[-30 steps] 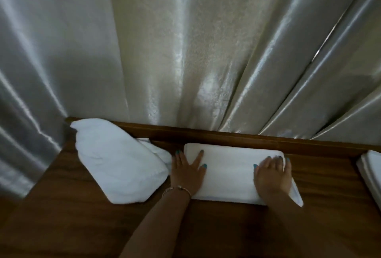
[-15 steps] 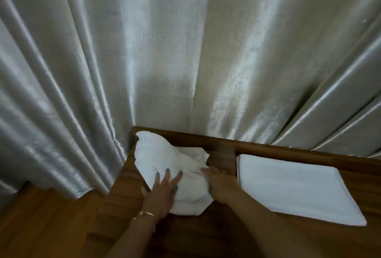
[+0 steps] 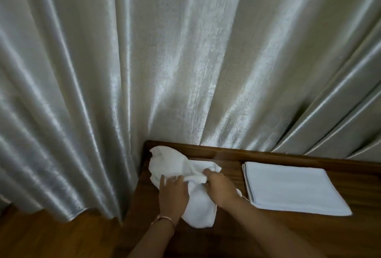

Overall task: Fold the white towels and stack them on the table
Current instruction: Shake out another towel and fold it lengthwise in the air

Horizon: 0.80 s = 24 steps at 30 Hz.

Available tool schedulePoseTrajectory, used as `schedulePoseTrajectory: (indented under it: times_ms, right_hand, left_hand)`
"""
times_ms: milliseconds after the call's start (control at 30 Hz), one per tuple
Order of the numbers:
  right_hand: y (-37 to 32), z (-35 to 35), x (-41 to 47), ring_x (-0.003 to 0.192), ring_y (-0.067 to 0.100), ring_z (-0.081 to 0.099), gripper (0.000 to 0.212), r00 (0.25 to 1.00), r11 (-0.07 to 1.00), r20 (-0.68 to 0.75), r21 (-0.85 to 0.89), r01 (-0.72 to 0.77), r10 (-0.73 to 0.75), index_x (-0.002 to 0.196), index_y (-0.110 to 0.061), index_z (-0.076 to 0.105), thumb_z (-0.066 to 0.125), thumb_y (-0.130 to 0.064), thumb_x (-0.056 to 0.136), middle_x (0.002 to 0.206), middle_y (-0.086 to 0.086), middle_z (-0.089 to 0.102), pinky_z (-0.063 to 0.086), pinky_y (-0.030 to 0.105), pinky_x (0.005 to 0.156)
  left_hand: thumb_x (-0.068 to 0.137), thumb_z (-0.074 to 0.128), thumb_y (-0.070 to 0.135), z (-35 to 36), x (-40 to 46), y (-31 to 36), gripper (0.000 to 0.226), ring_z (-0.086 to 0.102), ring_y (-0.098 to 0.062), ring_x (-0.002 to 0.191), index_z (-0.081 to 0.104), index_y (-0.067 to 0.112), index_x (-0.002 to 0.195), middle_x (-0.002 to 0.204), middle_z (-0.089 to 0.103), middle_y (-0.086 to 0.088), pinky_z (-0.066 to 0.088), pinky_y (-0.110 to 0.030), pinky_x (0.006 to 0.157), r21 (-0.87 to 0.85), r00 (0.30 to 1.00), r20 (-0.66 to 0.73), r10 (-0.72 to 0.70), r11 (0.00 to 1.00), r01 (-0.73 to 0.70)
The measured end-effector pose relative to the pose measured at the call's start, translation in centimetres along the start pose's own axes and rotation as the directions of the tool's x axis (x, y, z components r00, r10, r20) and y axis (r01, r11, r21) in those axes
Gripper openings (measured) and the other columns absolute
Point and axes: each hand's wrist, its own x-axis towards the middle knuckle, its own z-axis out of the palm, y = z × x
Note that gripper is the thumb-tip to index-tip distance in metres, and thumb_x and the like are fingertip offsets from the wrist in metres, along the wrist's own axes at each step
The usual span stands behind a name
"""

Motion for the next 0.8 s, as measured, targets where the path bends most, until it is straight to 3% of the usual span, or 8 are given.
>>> schedulePoseTrajectory:
  times_ms: [67,167,267,367,500,633,700,800]
  right_hand:
    - [-1.8,-3.4,0.2,0.093,0.025,0.063,0.018,0.993,0.969,-0.107,0.244,-0.028,0.056,0.105,-0.011,0.059,0.046,-0.009,0.093,0.101,0.010,0.068,0.051,0.036,0.079]
    - [-4.2,-9.1,0.0,0.083,0.014,0.059,0.016,0.966,0.903,-0.252,0.425,0.056,0.058,0.095,-0.012,0.058,0.042,-0.008,0.095,0.090,0.003,0.065,0.044,0.026,0.070]
    - [-6.6,-15.7,-0.8,0.067,-0.001,0.054,0.012,0.945,0.848,-0.323,0.515,0.127,0.055,0.079,-0.016,0.060,0.054,-0.020,0.089,0.073,-0.011,0.060,0.039,0.017,0.059]
    - [-8.8,-21.7,-2.9,0.066,0.010,0.053,0.030,0.937,0.818,-0.347,0.549,0.174,0.034,0.076,-0.001,0.059,0.062,-0.031,0.075,0.070,0.001,0.057,0.040,0.029,0.062]
    - [-9.5,-27.9,-6.7,0.061,0.013,0.044,0.022,0.910,0.767,-0.412,0.597,0.236,0.041,0.064,-0.015,0.053,0.063,-0.026,0.080,0.062,0.003,0.045,0.032,0.028,0.057]
    - [-8.2,-33.1,-10.3,0.045,0.008,0.049,0.036,0.875,0.639,-0.464,0.717,0.279,0.139,0.049,-0.021,0.057,0.061,-0.020,0.085,0.048,-0.005,0.053,0.037,0.016,0.043]
    - [-7.4,-35.7,-11.6,0.051,0.012,0.054,0.024,0.840,0.625,-0.509,0.722,0.298,0.188,0.056,-0.019,0.064,0.066,-0.028,0.078,0.053,0.000,0.058,0.041,0.019,0.050]
    - [-6.4,-38.8,-13.4,0.061,0.017,0.062,0.017,0.830,0.583,-0.530,0.735,0.346,0.176,0.067,-0.018,0.071,0.066,-0.034,0.068,0.064,0.006,0.065,0.046,0.024,0.056]
  left_hand:
    - [0.101,0.039,0.032,-3.5,1.7,1.7,0.030,0.062,-0.018,0.101,0.060,0.016,0.114,0.111,0.069,-0.003,0.040,-0.028,0.098,-0.322,0.995,-0.072,-0.076,0.946,0.049]
    - [0.102,0.038,0.026,-9.2,3.5,4.4,0.025,0.060,-0.010,0.090,0.056,0.014,0.114,0.107,0.065,-0.006,0.035,-0.009,0.076,-0.556,0.990,-0.138,-0.042,0.830,-0.042]
    - [0.097,0.048,0.027,-14.2,4.1,7.0,0.012,0.055,0.000,0.069,0.047,0.036,0.090,0.083,0.061,0.007,0.038,-0.004,0.063,-0.688,0.964,-0.255,0.079,0.685,-0.239]
    - [0.079,0.062,0.026,-17.8,3.7,9.7,0.032,0.056,0.006,0.084,0.043,0.046,0.092,0.094,0.055,0.023,0.049,-0.013,0.064,-0.708,0.941,-0.283,0.185,0.622,-0.335]
    - [0.071,0.062,0.013,-20.9,3.5,13.3,0.045,0.050,0.003,0.092,0.045,0.038,0.105,0.103,0.046,0.022,0.039,-0.003,0.076,-0.604,0.865,-0.449,0.224,0.637,-0.479]
    - [0.079,0.072,0.031,-22.3,1.6,17.0,0.026,0.061,-0.010,0.097,0.058,0.033,0.101,0.107,0.061,0.003,0.048,-0.022,0.085,-0.835,0.904,-0.328,0.275,0.363,-0.413]
    - [0.076,0.072,0.051,-22.2,0.5,19.6,0.044,0.064,-0.013,0.102,0.059,0.032,0.113,0.111,0.066,0.003,0.052,-0.028,0.086,-0.908,0.895,-0.284,0.343,0.204,-0.366]
    - [0.074,0.074,0.048,-22.1,0.3,23.8,0.041,0.067,-0.005,0.096,0.060,0.037,0.111,0.106,0.070,0.010,0.052,-0.020,0.079,-0.867,0.877,-0.374,0.301,0.222,-0.446]
